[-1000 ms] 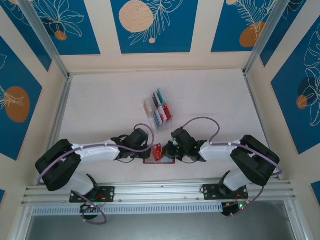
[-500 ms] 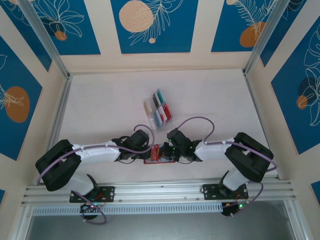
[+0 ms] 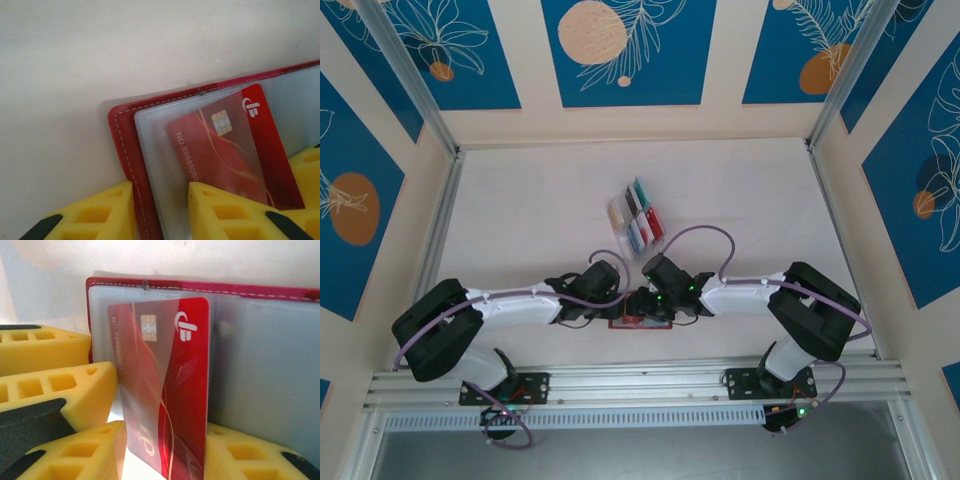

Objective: Put the credit cards into the card holder

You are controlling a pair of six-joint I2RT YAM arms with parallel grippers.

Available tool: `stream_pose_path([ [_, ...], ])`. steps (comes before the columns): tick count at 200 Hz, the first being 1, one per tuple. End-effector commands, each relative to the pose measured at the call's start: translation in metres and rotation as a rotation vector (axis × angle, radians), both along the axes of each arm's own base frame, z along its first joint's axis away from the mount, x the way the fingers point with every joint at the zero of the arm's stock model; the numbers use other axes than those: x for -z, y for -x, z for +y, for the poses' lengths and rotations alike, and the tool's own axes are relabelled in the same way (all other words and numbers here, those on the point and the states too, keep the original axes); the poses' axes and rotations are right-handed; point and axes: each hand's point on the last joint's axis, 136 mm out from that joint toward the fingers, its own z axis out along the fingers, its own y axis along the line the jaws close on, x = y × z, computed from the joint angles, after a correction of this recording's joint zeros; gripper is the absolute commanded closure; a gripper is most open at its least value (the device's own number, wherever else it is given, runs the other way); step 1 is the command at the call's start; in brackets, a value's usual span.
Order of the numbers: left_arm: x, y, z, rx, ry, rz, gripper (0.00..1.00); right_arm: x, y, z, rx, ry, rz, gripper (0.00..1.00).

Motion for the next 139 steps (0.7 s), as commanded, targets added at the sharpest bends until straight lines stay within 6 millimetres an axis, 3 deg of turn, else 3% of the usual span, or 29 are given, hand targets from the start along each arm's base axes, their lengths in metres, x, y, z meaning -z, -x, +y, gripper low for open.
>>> stream_pose_path([
  [1, 0.044, 0.053, 0.033, 0.065, -0.155, 0.197, 0.7, 0.0, 0.009, -0.005, -0.06, 0.052, 0.032, 0.56],
  [44, 0.045, 0.055, 0.032, 0.059, -0.132, 0.209, 0.69, 0.004, 0.006, -0.021, -0.05, 0.16, 0.047, 0.54],
  [83, 0.044, 0.056, 0.027, 0.06, -0.103, 0.221, 0.69, 0.004, 0.006, -0.022, -0.064, 0.163, 0.053, 0.55],
  [139, 0.041, 0.056, 0.022, 0.054, -0.06, 0.233, 0.69, 0.006, 0.007, -0.01, -0.09, 0.122, 0.064, 0.7],
])
